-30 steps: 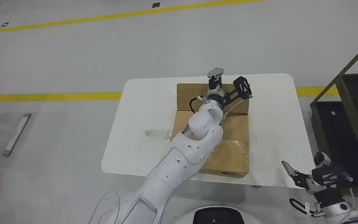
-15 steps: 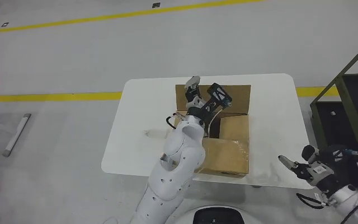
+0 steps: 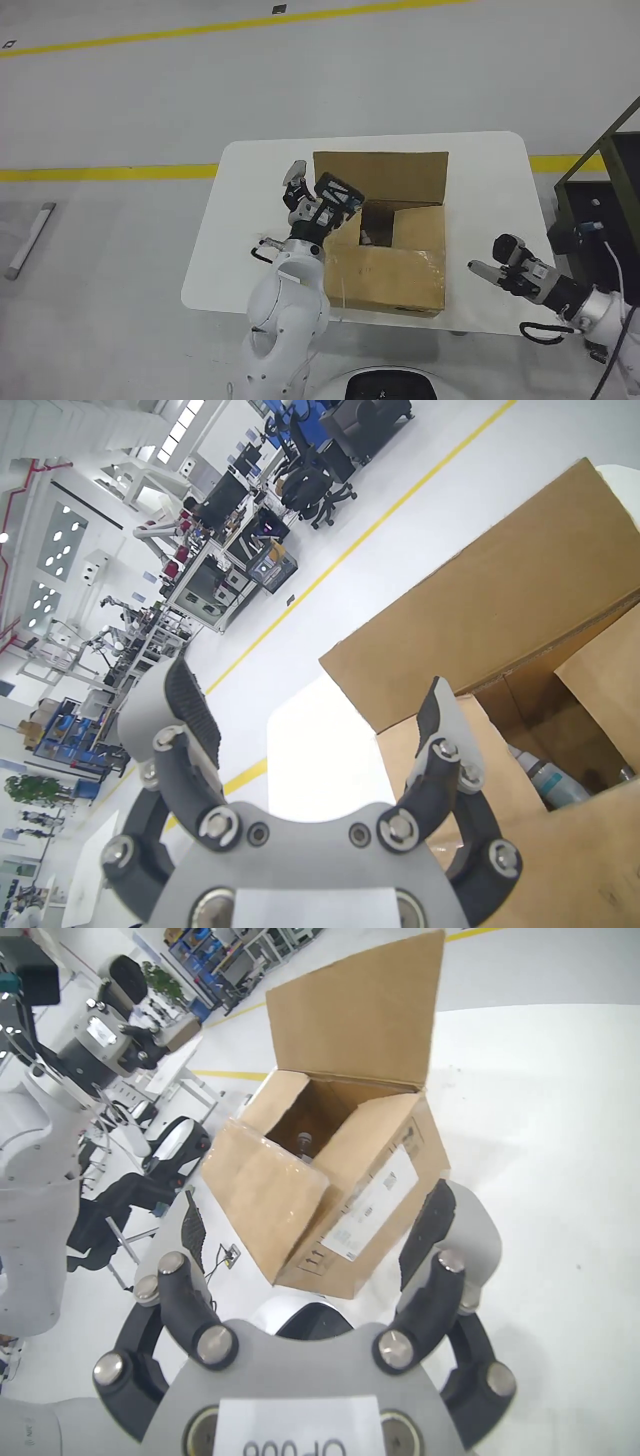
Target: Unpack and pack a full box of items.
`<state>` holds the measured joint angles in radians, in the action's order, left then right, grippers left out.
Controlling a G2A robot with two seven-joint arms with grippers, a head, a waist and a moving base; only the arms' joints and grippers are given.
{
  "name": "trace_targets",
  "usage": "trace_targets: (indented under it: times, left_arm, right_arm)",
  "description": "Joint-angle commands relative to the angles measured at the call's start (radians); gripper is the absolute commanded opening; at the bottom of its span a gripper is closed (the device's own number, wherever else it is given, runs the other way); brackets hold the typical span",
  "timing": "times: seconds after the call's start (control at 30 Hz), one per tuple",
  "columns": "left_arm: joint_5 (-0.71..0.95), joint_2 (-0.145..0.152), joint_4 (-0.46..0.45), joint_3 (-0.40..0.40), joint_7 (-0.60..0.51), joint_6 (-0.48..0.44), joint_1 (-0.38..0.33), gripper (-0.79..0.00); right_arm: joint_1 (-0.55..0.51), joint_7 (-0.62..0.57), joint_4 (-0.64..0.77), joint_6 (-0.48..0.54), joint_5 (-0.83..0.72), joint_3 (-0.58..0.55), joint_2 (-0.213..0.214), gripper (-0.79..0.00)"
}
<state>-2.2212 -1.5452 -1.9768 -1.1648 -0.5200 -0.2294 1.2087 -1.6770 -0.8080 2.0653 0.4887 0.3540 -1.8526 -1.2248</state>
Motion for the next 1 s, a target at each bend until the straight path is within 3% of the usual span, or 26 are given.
trace_targets:
  times: [0.0, 0.4, 0.63, 0.8, 0.97]
  left_arm:
    - [0.0, 0.003, -0.011, -0.01, 0.0, -0.005, 0.021, 0.0]
    - [0.0, 0.003, -0.011, -0.01, 0.0, -0.005, 0.021, 0.0]
    - [0.005, 0.006, -0.005, -0.032, 0.022, 0.012, 0.034, 0.0]
    - [0.007, 0.009, -0.017, -0.076, 0.001, 0.043, 0.049, 0.0]
    - [0.006, 0.012, -0.023, -0.098, -0.003, 0.048, 0.061, 0.0]
  right_arm:
    - [0.008, -0.002, 0.0, 0.003, 0.008, 0.0, 0.001, 0.0]
    - [0.007, 0.002, -0.003, -0.002, -0.001, 0.012, 0.002, 0.0]
    - [0.044, -0.014, -0.047, -0.041, -0.129, 0.031, 0.011, 0.0]
    - [0.098, -0.126, -0.099, -0.071, -0.267, 0.071, 0.022, 0.0]
    - [0.178, -0.244, -0.168, -0.105, -0.232, 0.126, 0.036, 0.0]
